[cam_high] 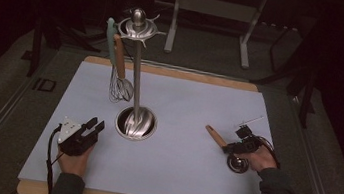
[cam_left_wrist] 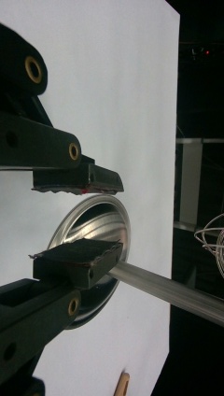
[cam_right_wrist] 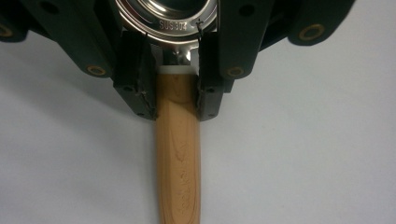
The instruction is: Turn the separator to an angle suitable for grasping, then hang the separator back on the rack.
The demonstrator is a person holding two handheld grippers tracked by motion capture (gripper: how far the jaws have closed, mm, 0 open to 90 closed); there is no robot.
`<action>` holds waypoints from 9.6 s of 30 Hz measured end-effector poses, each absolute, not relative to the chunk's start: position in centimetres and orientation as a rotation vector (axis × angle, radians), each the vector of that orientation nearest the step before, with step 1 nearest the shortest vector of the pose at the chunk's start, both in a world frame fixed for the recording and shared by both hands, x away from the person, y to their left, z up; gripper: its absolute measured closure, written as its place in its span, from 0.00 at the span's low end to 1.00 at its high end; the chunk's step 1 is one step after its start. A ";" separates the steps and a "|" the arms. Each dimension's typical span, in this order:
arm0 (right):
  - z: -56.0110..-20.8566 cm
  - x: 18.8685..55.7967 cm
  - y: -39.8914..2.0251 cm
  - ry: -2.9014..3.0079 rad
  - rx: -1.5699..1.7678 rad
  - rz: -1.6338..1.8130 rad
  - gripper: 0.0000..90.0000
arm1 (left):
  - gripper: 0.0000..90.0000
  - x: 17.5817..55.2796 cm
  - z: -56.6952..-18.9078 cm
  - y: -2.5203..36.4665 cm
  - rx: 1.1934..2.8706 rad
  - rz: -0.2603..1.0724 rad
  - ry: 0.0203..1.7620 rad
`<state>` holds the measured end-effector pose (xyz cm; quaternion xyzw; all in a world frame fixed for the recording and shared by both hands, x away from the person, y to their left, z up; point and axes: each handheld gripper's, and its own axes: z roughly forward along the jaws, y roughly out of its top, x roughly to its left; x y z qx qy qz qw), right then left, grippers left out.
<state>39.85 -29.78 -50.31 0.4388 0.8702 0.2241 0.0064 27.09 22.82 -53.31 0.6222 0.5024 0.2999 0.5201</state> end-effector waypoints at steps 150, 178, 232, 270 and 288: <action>-35.4 36.3 -14.5 2.428 0.595 1.743 0.79 | 0.71 27.4 -53.8 22.8 1.507 0.734 1.242; -32.4 35.4 -13.6 2.381 0.487 1.786 0.79 | 0.71 27.4 -53.8 22.6 1.512 0.736 1.241; -30.0 34.5 -11.5 2.319 0.390 1.869 0.79 | 0.71 27.4 -53.8 22.8 1.503 0.734 1.251; -31.1 35.8 -9.6 2.316 0.483 1.863 0.83 | 0.71 27.4 -53.8 22.8 1.500 0.731 1.251; -30.9 35.7 -9.8 2.319 0.466 1.868 0.80 | 0.71 27.4 -53.8 22.8 1.499 0.734 1.251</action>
